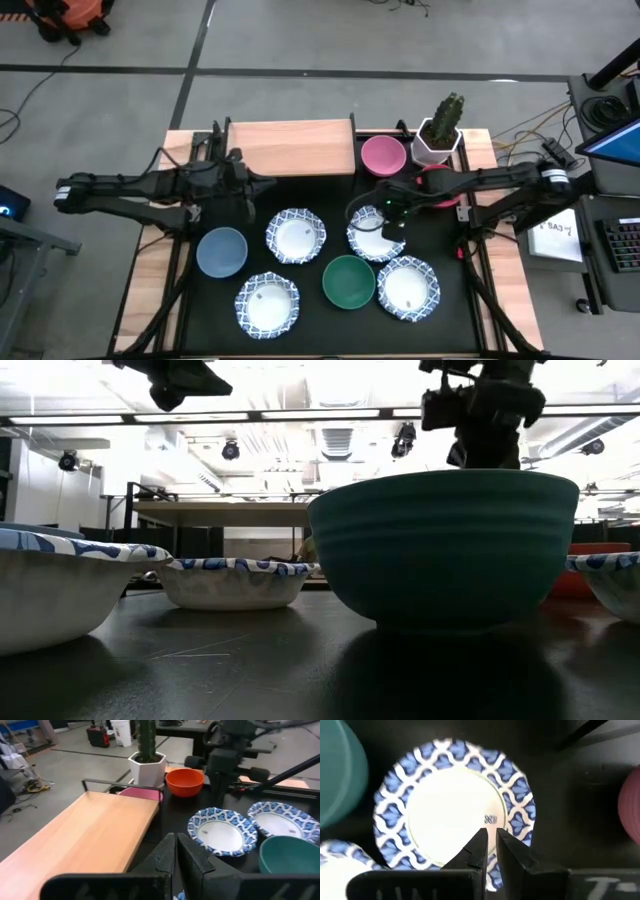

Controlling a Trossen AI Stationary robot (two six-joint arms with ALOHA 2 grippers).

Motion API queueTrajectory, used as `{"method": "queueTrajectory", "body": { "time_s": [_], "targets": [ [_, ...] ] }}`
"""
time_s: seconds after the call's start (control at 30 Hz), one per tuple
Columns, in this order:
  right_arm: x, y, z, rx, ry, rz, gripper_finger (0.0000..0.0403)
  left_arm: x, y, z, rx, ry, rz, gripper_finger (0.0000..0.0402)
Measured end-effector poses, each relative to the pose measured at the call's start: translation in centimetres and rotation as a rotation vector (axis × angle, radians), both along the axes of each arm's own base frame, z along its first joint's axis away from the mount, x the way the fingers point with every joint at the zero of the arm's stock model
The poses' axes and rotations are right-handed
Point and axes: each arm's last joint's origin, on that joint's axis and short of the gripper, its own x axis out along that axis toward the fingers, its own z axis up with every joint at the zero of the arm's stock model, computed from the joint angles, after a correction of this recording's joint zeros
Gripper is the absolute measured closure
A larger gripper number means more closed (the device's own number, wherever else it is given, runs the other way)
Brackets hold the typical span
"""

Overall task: Place and stack bowls onto a shelf
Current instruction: Put the white patterned bowl on the shelf

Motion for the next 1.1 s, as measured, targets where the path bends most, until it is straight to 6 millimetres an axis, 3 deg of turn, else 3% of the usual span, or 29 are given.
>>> {"method": "queueTrajectory", "body": {
  "time_s": [0.23, 0.47, 0.67, 0.83, 1.1],
  "targets": [
    [1.5, -0.5, -1.0, -0.030, 0.043, 0.009, 0.0352, -0.4, 0.0, -0.6, -0.016, 0.053, 0.022, 0.0402],
    [1.2, -1.3, -1.8, -0.050, 0.025, -0.026, 0.0267, -0.3, 0.0, -0.8, -0.024, 0.062, 0.025, 0.0402],
    [0.6, -1.8, -4.0, -0.137, 0.052, -0.042, 0.0212, -0.3, 0.0, -0.8, -0.025, 0.062, 0.026, 0.0402],
    [0.0, -2.5, -5.7, -0.135, 0.055, -0.082, 0.0210, -0.3, 0.0, -0.9, -0.025, 0.063, 0.026, 0.0402],
    [-0.7, -3.2, -7.5, -0.125, 0.049, -0.125, 0.0254, -0.3, 0.0, -1.2, -0.030, 0.073, 0.028, 0.0402]
  ]
}}
